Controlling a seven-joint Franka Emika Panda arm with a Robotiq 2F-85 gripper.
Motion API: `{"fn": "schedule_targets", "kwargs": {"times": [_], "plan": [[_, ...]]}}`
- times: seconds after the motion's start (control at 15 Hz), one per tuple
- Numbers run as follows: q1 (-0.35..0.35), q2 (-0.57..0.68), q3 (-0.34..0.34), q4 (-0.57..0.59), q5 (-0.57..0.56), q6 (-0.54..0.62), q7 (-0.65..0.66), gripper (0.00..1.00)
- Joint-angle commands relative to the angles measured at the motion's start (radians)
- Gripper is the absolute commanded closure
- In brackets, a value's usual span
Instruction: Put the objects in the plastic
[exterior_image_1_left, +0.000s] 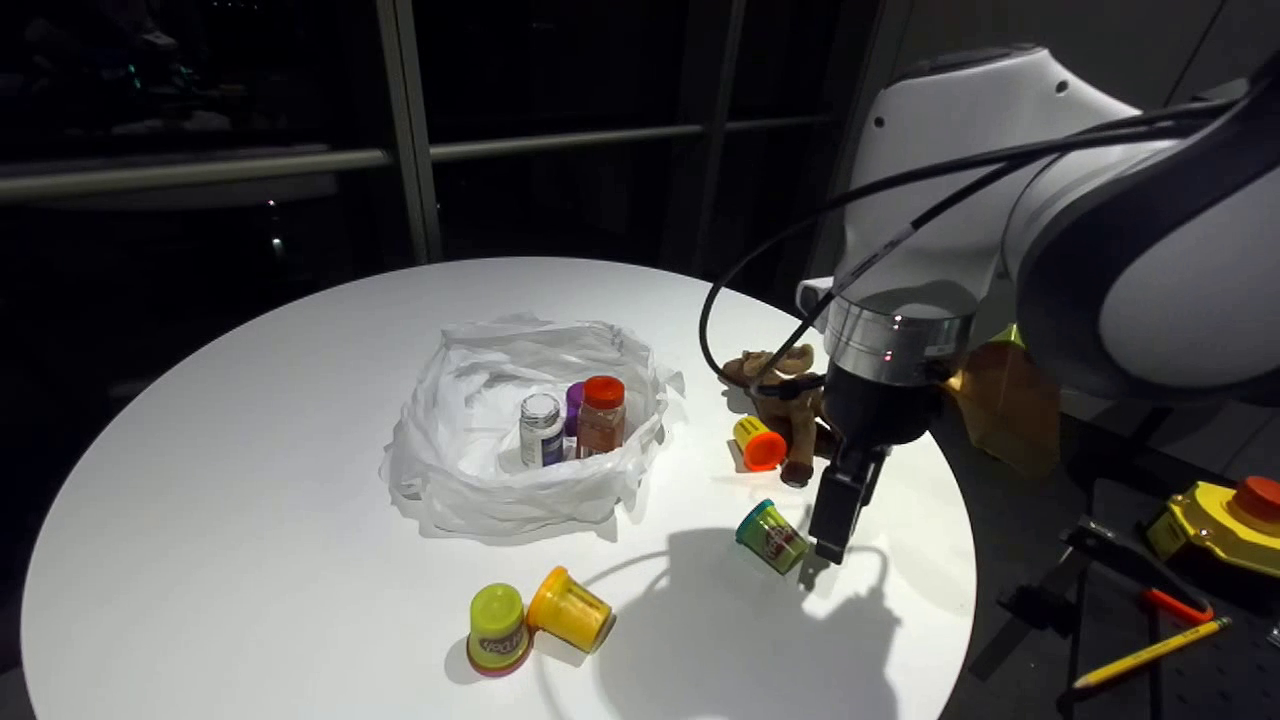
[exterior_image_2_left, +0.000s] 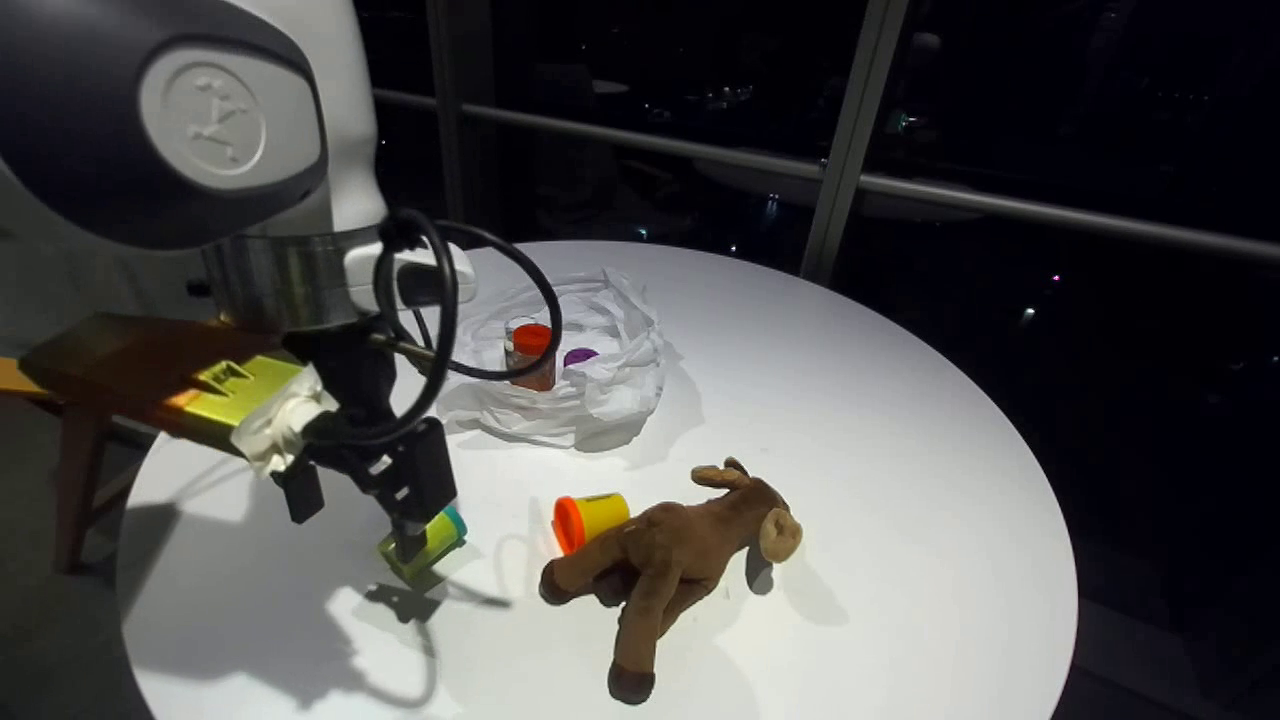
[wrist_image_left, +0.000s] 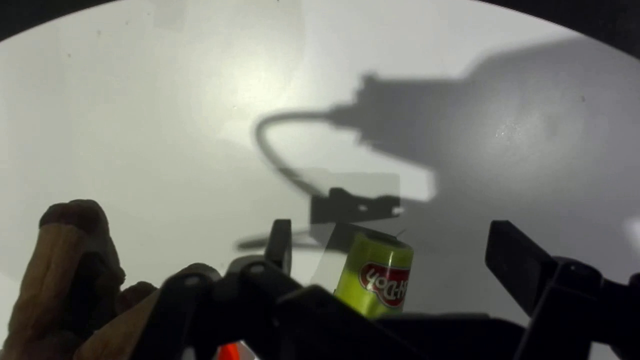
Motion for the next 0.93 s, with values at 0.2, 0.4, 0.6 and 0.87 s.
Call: {"fn": "schedule_targets", "kwargs": {"times": [0.2, 0.4, 0.6, 0.87], "plan": [[-0.014, 0.178, 0.032, 0.098, 0.018, 0.096, -0.116, 0.0], [0.04, 0.238, -0.02, 0.148, -0.012, 0.164, -0.064, 0.0], [0.082, 0.285, -0.071, 0.187, -0.005, 0.214, -0.043, 0.0], [0.123, 0.324, -0.119, 0.215, 0.009, 0.223, -0.028, 0.34]]}}
